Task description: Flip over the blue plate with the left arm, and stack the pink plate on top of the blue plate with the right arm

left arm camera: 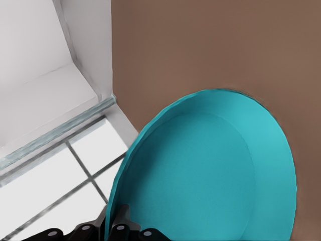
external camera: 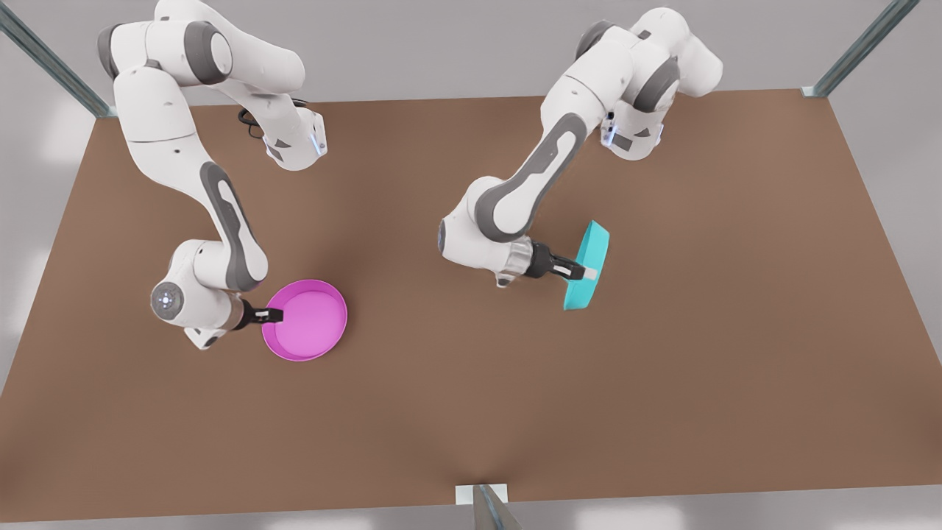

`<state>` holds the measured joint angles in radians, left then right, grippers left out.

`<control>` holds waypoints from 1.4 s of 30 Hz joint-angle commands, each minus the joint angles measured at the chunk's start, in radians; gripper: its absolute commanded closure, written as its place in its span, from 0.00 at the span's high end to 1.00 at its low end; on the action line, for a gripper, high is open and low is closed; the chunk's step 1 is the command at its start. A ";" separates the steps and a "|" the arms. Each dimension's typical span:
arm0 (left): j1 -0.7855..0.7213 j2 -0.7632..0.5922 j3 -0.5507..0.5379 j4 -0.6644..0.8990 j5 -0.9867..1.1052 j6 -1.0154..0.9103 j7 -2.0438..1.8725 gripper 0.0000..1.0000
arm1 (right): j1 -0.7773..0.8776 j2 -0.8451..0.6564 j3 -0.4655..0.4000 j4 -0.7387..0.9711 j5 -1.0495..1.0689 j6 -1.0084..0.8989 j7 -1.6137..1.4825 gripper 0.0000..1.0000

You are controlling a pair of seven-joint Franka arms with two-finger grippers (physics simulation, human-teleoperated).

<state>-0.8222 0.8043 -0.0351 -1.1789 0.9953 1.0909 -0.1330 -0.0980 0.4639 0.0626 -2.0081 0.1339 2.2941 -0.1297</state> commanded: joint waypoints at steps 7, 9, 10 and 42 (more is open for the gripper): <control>-0.167 0.305 0.001 0.205 0.319 -0.174 -1.146 0.21 | 0.003 0.010 0.000 -0.014 0.004 0.091 -0.030 1.00; -0.184 0.337 0.000 0.213 0.347 -0.161 -1.169 0.21 | 0.003 0.009 0.000 -0.015 0.004 0.091 -0.030 1.00; -0.198 0.354 0.001 0.213 0.380 -0.163 -1.171 0.21 | 0.003 0.009 0.000 -0.015 0.004 0.091 -0.028 1.00; -0.137 0.507 -0.379 0.498 0.329 0.294 -1.840 1.00 | -0.002 0.048 0.005 -0.015 0.006 0.142 -0.044 1.00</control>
<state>-0.9643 1.3129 -0.4046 -0.6892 1.3547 1.1413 -1.3378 -0.0997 0.5125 0.0671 -2.0237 0.1375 2.4228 -0.1545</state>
